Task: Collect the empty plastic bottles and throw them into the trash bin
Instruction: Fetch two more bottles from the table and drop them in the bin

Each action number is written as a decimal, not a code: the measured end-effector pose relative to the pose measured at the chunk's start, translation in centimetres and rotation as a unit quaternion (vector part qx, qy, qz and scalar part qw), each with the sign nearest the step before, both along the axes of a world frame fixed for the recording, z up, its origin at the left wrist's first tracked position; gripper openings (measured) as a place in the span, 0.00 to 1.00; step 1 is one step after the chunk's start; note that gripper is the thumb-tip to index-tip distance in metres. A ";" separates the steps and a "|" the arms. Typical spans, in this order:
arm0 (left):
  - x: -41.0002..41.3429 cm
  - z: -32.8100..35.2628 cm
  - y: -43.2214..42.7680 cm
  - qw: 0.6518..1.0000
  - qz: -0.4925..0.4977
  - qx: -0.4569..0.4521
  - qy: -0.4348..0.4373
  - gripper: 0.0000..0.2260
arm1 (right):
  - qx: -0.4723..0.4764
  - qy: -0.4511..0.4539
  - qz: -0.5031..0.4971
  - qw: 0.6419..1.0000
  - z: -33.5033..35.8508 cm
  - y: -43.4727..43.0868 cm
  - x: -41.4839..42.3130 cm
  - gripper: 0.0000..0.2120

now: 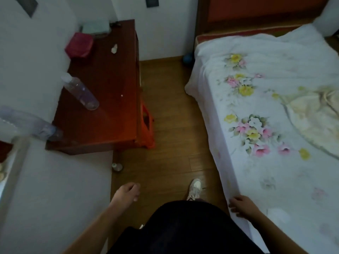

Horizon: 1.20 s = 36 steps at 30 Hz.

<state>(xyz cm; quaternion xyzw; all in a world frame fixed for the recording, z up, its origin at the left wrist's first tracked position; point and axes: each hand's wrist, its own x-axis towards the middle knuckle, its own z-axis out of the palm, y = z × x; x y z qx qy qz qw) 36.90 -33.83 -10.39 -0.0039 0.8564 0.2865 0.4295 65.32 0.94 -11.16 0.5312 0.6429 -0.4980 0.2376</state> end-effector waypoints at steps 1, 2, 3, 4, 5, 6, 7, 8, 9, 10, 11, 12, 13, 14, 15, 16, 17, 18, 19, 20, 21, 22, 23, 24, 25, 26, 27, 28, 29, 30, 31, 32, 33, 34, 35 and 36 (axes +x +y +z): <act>-0.7 0.4 1.3 1.000 0.005 -0.002 0.006 0.14 | -0.001 0.013 0.024 1.000 0.3 1.0 -2.0 0.10; -1.4 1.0 2.7 1.000 0.010 -0.002 0.013 0.13 | 0.000 0.032 0.050 0.998 0.7 2.1 -4.2 0.09; -2.2 1.4 4.3 1.000 0.017 0.004 0.020 0.13 | 0.002 0.054 0.078 0.995 1.1 3.4 -6.7 0.09; -3.0 1.8 6.0 0.999 0.024 0.012 0.025 0.12 | 0.005 0.071 0.103 0.992 1.6 4.7 -9.2 0.09; -3.7 2.2 7.7 0.999 0.029 0.020 0.029 0.12 | 0.007 0.083 0.119 0.989 2.1 6.1 -11.6 0.08; -4.4 2.6 9.3 0.999 0.033 0.027 0.032 0.11 | 0.009 0.094 0.130 0.987 2.8 7.3 -13.8 0.07; -4.8 2.9 10.8 0.998 0.033 0.031 0.032 0.11 | 0.013 0.105 0.135 0.985 3.5 8.3 -15.6 0.07; -5.2 3.4 12.1 0.999 0.028 0.034 0.029 0.11 | 0.015 0.118 0.134 0.984 4.1 9.1 -17.2 0.06; -5.6 3.7 13.2 0.999 0.018 0.036 0.027 0.11 | 0.017 0.132 0.131 0.982 4.4 9.9 -18.4 0.06; -6.2 4.0 14.3 0.999 0.003 0.036 0.027 0.11 | 0.019 0.141 0.126 0.982 4.7 10.7 -19.5 0.06; -7.0 4.2 15.5 0.999 -0.016 0.032 0.027 0.12 | 0.024 0.148 0.124 0.981 4.7 11.6 -20.4 0.05; -8.1 4.5 16.6 0.999 -0.035 0.024 0.024 0.12 | 0.031 0.151 0.123 0.980 4.8 12.6 -21.2 0.05; -9.2 4.7 17.7 0.998 -0.048 0.018 0.019 0.12 | 0.039 0.152 0.122 0.980 4.6 13.5 -21.7 0.05; -10.3 4.7 18.7 0.998 -0.053 0.018 0.016 0.12 | 0.045 0.152 0.119 0.980 4.2 14.5 -22.0 0.05; -11.5 4.6 19.6 0.998 -0.051 0.022 0.016 0.12 | 0.050 0.149 0.110 0.981 3.7 15.4 -22.2 0.05; -12.8 4.4 20.5 0.998 -0.048 0.025 0.016 0.11 | 0.052 0.139 0.097 0.984 3.2 16.3 -22.2 0.06; -14.1 4.2 21.4 0.999 -0.046 0.025 0.012 0.10 | 0.053 0.121 0.081 0.988 2.6 17.0 -21.9 0.07; -15.5 4.0 22.4 0.999 -0.046 0.027 0.007 0.10 | 0.055 0.101 0.063 0.991 2.1 17.8 -21.6 0.06; -17.1 3.7 23.5 0.998 -0.045 0.030 0.004 0.10 | 0.057 0.083 0.043 0.994 1.6 18.5 -21.2 0.06; -18.7 3.5 24.7 0.998 -0.045 0.034 0.004 0.10 | 0.057 0.065 0.025 0.996 1.3 19.2 -21.0 0.05; -20.2 3.3 25.9 0.998 -0.044 0.038 0.007 0.11 | 0.057 0.049 0.008 0.997 1.0 19.9 -20.8 0.05; -21.9 3.1 27.2 0.998 -0.043 0.043 0.011 0.11 | 0.059 0.036 -0.005 0.998 0.8 20.8 -20.9 0.06; -23.5 2.9 28.4 0.998 -0.040 0.050 0.014 0.11 | 0.060 0.029 -0.014 0.998 0.8 21.7 -21.3 0.06; -24.9 2.7 29.6 0.998 -0.037 0.055 0.014 0.11 | 0.059 0.023 -0.023 0.998 0.8 22.6 -21.7 0.06; -26.2 2.5 30.6 0.998 -0.035 0.060 0.012 0.11 | 0.059 0.019 -0.032 0.998 0.9 23.4 -22.4 0.06; -27.4 2.4 31.5 0.997 -0.034 0.065 0.010 0.11 | 0.061 0.018 -0.040 0.997 1.0 24.3 -23.3 0.06; -28.5 2.4 32.3 0.997 -0.031 0.069 0.009 0.11 | 0.063 0.021 -0.046 0.997 1.1 25.2 -24.3 0.05; -29.5 2.5 32.7 0.997 -0.024 0.071 0.009 0.11 | 0.066 0.026 -0.047 0.996 1.3 26.0 -25.6 0.05; -30.5 2.5 33.1 0.997 -0.016 0.072 0.011 0.11 | 0.069 0.031 -0.041 0.996 1.4 26.9 -27.1 0.06; -31.3 2.4 33.2 0.997 -0.004 0.073 0.012 0.11 | 0.072 0.035 -0.029 0.996 1.5 27.8 -28.8 0.06; -31.9 2.4 33.0 0.997 0.011 0.072 0.010 0.11 | 0.072 0.040 -0.013 0.997 1.5 28.6 -30.7 0.07; -32.2 2.1 32.7 0.997 0.031 0.069 0.005 0.11 | 0.070 0.045 0.008 0.996 1.6 29.4 -32.9 0.06; -32.3 1.8 32.1 0.996 0.056 0.066 -0.003 0.11 | 0.069 0.051 0.034 0.996 1.7 30.2 -35.3 0.05; -32.1 1.3 31.4 0.994 0.085 0.062 -0.011 0.11 | 0.071 0.058 0.067 0.994 1.8 30.9 -37.9 0.04; -31.6 0.8 30.5 0.992 0.114 0.054 -0.017 0.10 | 0.072 0.067 0.104 0.990 1.9 31.6 -40.7 0.04; -31.0 0.3 29.5 0.989 0.141 0.044 -0.019 0.11 | 0.069 0.077 0.142 0.984 2.0 32.1 -43.6 0.05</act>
